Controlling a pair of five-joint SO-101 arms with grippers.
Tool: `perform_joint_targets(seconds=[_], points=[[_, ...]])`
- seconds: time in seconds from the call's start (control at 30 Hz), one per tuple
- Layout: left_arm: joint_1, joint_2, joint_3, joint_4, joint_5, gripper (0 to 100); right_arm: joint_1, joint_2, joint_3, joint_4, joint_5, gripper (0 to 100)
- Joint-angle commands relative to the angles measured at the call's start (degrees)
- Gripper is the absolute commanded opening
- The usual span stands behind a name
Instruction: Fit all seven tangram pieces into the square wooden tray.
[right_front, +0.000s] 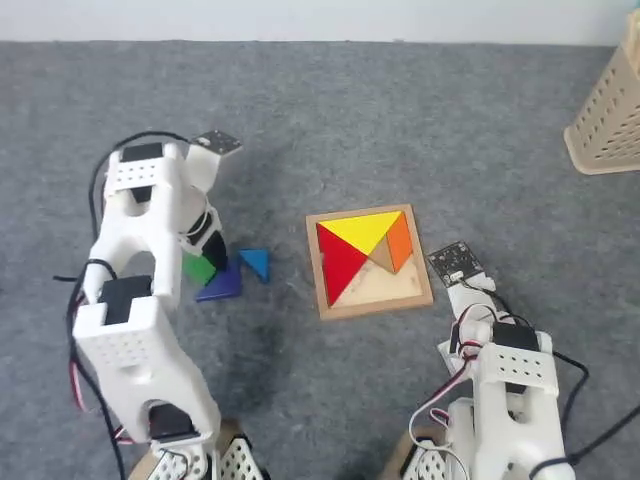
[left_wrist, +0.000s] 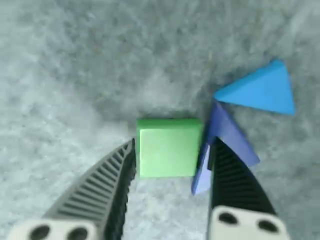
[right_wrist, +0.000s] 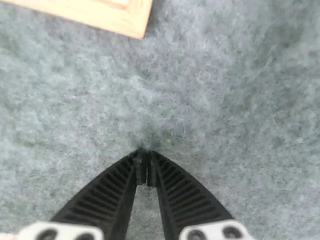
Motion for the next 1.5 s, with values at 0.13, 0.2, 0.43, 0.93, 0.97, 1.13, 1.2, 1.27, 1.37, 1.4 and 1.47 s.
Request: perform_joint_targets(seconds=[0.13,0.2,0.43,0.93,0.97,1.13,1.2,1.27,1.37,1.4,1.47], points=[[-3.5,-0.8,5.7,-7.1,-1.8,22,0.8,-0.7,-0.1,-0.6,0.9,0.6],[-4.0,-0.8,6.8,-7.3,-3.0,22,0.8,-0.7,-0.1,-0.6,0.9,0.6],[-3.6,-0.8,7.7,-8.1,-3.3,22,0.8,-0.7,-0.1,-0.6,0.9,0.6],[-2.6,-11.1,15.4,-15.6,-3.0,12,0.8,-0.7,-0.1,-0.6,0.9,0.6],[-2.3,-13.9,17.7,-16.5,-3.0,12,0.8,-0.7,-0.1,-0.6,0.9,0.6],[1.0,-27.0,26.8,-16.7,-2.3,12,0.7,-0.7,-0.1,-0.6,0.9,0.6],[2.1,-29.7,28.4,-15.8,-2.3,12,0.8,-0.7,-0.1,-0.6,0.9,0.6],[2.7,-30.5,28.8,-15.1,-2.5,12,0.8,-0.7,-0.1,-0.6,0.9,0.6],[3.0,-29.5,28.8,-14.9,-2.5,12,0.8,-0.7,-0.1,-0.6,0.9,0.6],[3.0,-29.3,28.8,-14.9,-2.5,12,0.8,-0.7,-0.1,-0.6,0.9,0.6],[3.0,-29.1,28.8,-14.9,-2.5,12,0.8,-0.7,-0.1,-0.6,0.9,0.6]])
